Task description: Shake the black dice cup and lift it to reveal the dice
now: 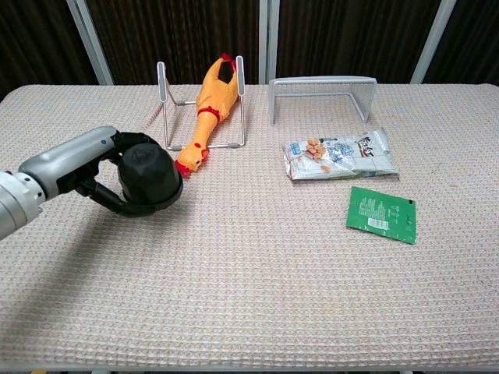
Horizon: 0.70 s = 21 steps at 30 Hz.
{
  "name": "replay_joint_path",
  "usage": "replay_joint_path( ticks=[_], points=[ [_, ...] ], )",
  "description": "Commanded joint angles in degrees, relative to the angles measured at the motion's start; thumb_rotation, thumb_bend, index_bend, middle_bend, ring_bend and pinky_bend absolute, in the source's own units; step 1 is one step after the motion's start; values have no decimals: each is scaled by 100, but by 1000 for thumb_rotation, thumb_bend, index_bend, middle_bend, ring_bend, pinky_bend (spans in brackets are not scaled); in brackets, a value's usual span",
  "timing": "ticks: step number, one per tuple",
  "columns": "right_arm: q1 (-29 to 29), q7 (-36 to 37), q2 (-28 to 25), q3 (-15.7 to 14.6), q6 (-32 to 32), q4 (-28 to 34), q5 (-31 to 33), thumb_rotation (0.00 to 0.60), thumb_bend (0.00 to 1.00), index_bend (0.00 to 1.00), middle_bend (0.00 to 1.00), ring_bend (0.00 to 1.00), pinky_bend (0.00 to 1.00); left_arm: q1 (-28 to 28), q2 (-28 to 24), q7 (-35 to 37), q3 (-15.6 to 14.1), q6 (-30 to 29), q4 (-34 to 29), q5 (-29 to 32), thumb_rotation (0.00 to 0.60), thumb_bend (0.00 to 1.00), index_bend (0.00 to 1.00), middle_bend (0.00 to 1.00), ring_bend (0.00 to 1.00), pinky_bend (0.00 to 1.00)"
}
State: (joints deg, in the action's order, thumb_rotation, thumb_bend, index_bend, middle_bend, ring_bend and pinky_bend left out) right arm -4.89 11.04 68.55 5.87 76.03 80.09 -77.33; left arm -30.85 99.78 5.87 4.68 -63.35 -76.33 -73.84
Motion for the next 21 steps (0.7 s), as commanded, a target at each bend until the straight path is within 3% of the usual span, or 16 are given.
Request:
replay_joint_path(
  ticks=[1, 11, 21],
  points=[
    [5, 4, -49, 24, 45, 49, -17, 600, 169, 0, 0, 0, 0, 15, 200, 152, 35, 126, 284, 42, 600, 250, 395, 494, 293, 332],
    [-28, -138, -110, 8, 79, 243, -102, 600, 169, 0, 0, 0, 0, 3, 391, 589, 197, 240, 728, -36, 600, 248, 395, 494, 293, 331],
    [-34, -239, -118, 7, 98, 311, -88, 600, 170, 0, 0, 0, 0, 9, 566, 815, 140, 321, 1208, -217, 600, 231, 368, 443, 258, 293]
  ],
)
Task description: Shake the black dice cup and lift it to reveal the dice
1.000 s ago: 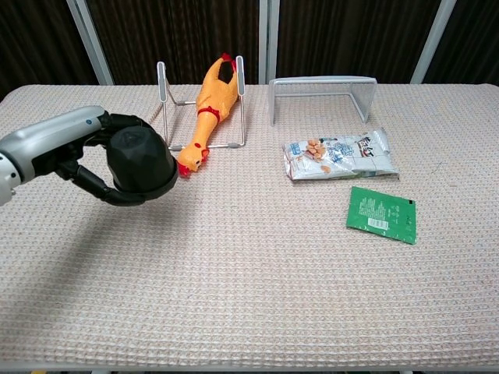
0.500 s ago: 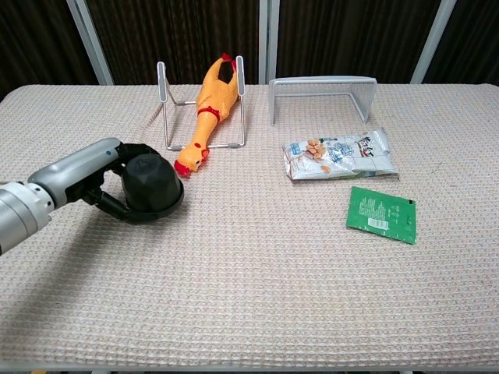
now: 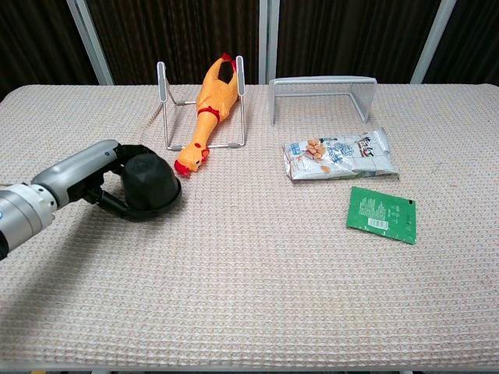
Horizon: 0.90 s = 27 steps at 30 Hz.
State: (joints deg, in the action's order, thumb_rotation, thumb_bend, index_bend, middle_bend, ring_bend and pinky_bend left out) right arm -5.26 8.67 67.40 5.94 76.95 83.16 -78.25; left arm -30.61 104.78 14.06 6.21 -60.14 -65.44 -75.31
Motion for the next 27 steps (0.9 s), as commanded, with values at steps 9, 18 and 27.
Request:
replay_joint_path(
  ticks=[9, 18, 27],
  points=[
    [8, 13, -1, -6, 2, -4, 18, 600, 169, 0, 0, 0, 0, -30, 97, 187, -204, -91, 389, -483, 600, 169, 261, 332, 162, 216],
    [13, 25, -8, -5, 22, -4, 13, 600, 169, 0, 0, 0, 0, 12, 68, 261, -229, -76, 383, -531, 600, 131, 179, 257, 110, 191],
    [13, 74, 8, -11, 39, -43, -13, 600, 169, 0, 0, 0, 0, 17, -73, 229, -244, -155, 147, -657, 600, 98, 176, 234, 96, 180]
  ],
)
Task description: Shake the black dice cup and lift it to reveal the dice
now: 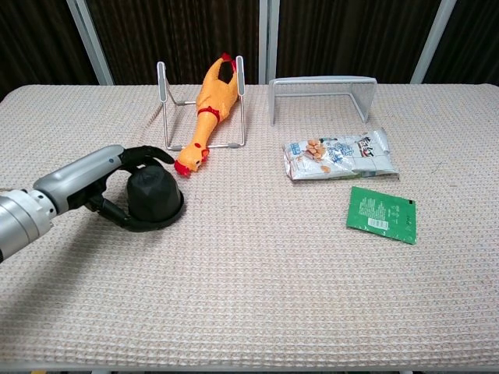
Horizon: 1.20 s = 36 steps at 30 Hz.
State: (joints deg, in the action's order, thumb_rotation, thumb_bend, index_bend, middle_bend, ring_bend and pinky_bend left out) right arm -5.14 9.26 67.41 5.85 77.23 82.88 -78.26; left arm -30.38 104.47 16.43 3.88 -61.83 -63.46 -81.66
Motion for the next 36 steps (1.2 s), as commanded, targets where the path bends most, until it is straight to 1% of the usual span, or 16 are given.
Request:
replay_joint_path(
  ticks=[1, 7, 12, 15, 25, 31, 36],
  points=[
    [1, 25, 9, -2, 19, -22, -23, 600, 169, 0, 0, 0, 0, -10, -59, -9, -13, 33, -71, -21, 600, 95, 174, 227, 91, 176],
    [3, 41, 15, -5, 20, -48, -24, 600, 169, 0, 0, 0, 0, -21, -102, 9, 63, 53, -178, 31, 600, 91, 175, 220, 83, 172],
    [1, 25, 22, -21, -13, -44, -12, 600, 169, 0, 0, 0, 0, -56, -179, -68, 119, 152, -320, 110, 600, 89, 255, 250, 99, 191],
    [-3, 19, 30, -26, -32, -53, -3, 600, 169, 0, 0, 0, 0, -53, -203, -103, 157, 161, -393, 163, 600, 102, 280, 275, 120, 201],
    [-11, -14, 35, -17, -56, -41, 32, 600, 169, 0, 0, 0, 0, -101, -257, -243, 318, 188, -603, 303, 600, 193, 303, 368, 191, 240],
    [-11, -13, 37, -13, -60, -42, 43, 600, 170, 0, 0, 0, 0, -131, -304, -351, 398, 175, -746, 359, 600, 202, 305, 386, 206, 249],
    [-9, -4, 39, -12, -54, -49, 40, 600, 169, 0, 0, 0, 0, -89, -450, -429, 408, 3, -969, 287, 600, 203, 305, 397, 215, 252]
  ],
)
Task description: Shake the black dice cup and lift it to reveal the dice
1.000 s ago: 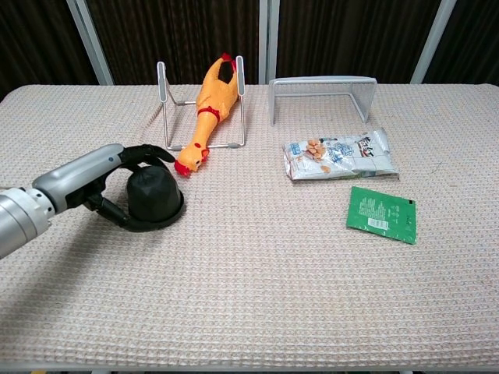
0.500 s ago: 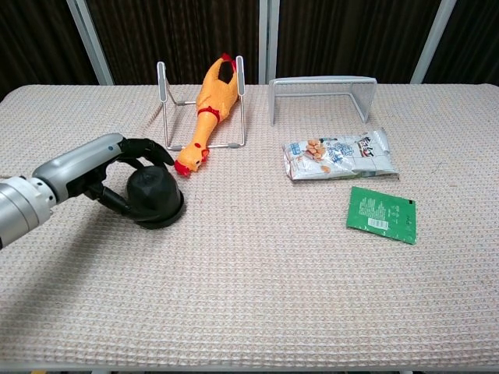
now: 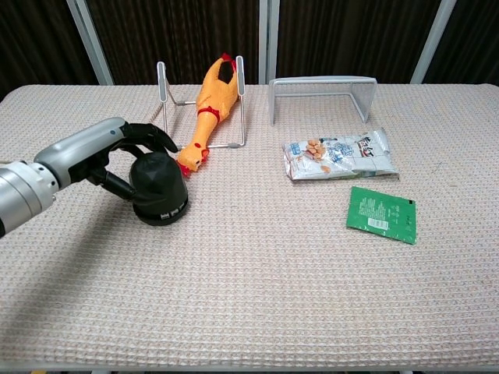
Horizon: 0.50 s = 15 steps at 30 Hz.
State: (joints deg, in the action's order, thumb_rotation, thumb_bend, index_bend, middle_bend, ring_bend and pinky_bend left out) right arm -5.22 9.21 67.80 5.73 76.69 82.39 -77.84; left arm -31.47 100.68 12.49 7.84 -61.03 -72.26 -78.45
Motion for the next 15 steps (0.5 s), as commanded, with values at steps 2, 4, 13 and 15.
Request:
replay_joint_path(
  ticks=[2, 4, 13, 15],
  points=[
    [-1, 2, 3, -2, 1, 0, -5, 600, 169, 0, 0, 0, 0, 31, -144, -66, 46, -137, -176, -39, 600, 203, 305, 398, 217, 252],
    [-1, 2, 4, -5, 0, 0, -9, 600, 169, 0, 0, 0, 0, 40, -213, -92, 81, -196, -235, -40, 600, 203, 305, 400, 222, 252],
    [-3, -25, 6, -4, 21, 21, -27, 600, 169, 0, 0, 0, 0, -5, -355, -112, 427, -320, 73, 197, 600, 216, 305, 401, 225, 252],
    [-6, -37, 10, -5, 21, 26, -29, 600, 169, 0, 0, 0, 0, -84, -285, -185, 498, -302, 312, 231, 600, 216, 304, 401, 225, 251]
  ],
)
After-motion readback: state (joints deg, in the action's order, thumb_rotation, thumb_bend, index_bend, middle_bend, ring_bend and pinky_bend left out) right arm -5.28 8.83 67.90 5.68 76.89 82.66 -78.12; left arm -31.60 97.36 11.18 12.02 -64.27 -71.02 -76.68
